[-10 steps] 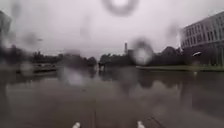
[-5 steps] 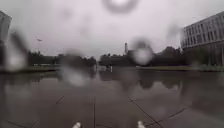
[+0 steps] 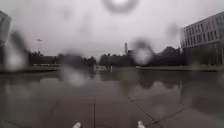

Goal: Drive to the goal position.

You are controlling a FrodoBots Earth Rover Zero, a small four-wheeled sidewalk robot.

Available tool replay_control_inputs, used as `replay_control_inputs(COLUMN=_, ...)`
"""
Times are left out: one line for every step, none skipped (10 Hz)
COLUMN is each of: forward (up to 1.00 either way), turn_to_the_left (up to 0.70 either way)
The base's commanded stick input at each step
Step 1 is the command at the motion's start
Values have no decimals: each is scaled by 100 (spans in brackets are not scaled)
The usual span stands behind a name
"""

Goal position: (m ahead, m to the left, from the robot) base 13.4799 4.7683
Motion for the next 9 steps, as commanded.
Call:
replay_control_inputs(forward=53, turn_to_the_left=1)
replay_control_inputs(forward=70, turn_to_the_left=1)
replay_control_inputs(forward=70, turn_to_the_left=1)
replay_control_inputs(forward=69, turn_to_the_left=1)
replay_control_inputs(forward=69, turn_to_the_left=1)
replay_control_inputs(forward=69, turn_to_the_left=1)
replay_control_inputs(forward=69, turn_to_the_left=1)
replay_control_inputs(forward=69, turn_to_the_left=1)
replay_control_inputs(forward=69, turn_to_the_left=1)
